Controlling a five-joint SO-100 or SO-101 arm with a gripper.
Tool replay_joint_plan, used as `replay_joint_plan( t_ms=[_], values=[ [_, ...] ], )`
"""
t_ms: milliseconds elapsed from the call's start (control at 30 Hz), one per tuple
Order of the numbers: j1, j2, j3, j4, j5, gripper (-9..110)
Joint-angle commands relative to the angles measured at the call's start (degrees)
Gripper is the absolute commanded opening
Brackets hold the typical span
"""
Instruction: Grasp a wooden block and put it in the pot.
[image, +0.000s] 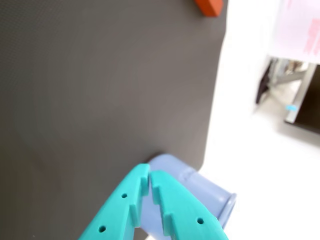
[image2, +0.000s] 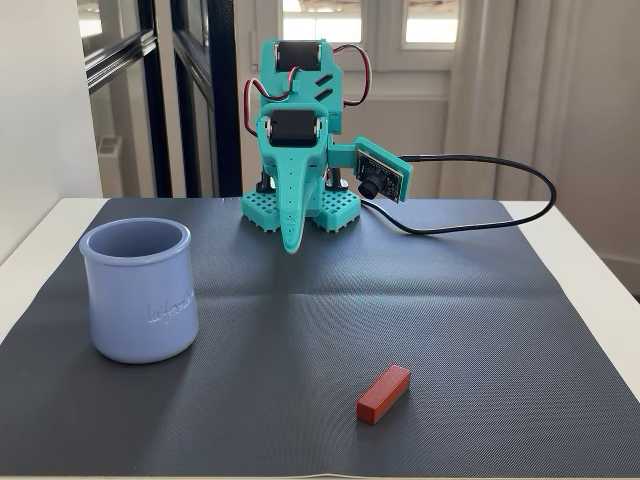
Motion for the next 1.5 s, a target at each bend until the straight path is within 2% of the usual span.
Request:
replay_joint_plan(
  t_ms=[0,1000,1233,1467],
  values=[
    [-0.26,0.44,-0.35,0.0,-0.26,0],
    [-0.35,0.0,-2.02,-0.18,0.18,0],
    [-0.53,-18.98,-17.93,-0.09,0.26,0],
    [-5.89,-42.98,-40.34,0.26,0.26,0]
  ],
)
